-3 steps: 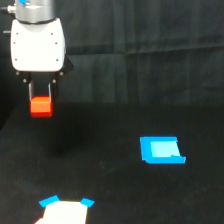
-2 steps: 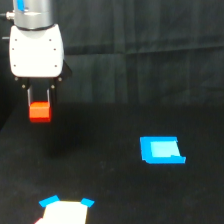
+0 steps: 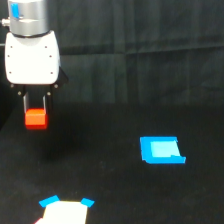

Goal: Pick up the red object from the table

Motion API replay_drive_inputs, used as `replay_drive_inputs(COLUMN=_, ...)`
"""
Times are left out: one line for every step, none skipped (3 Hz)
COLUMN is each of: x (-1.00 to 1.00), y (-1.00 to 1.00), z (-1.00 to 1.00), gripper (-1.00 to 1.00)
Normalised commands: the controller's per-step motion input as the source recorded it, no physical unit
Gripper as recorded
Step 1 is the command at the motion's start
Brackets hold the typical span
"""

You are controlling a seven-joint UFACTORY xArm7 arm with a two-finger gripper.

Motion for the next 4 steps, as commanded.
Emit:
replay_drive_inputs(x=0.05, y=-0.18, z=0.31, gripper=-0.88)
replay_drive_inputs(x=0.19, y=-0.07, z=0.15, gripper=-0.94)
replay_drive_inputs(x=0.14, y=-0.22, z=0.14, gripper=-0.92)
replay_drive_inputs(x=-0.36, y=-0.35, z=-0.08, gripper=-0.82)
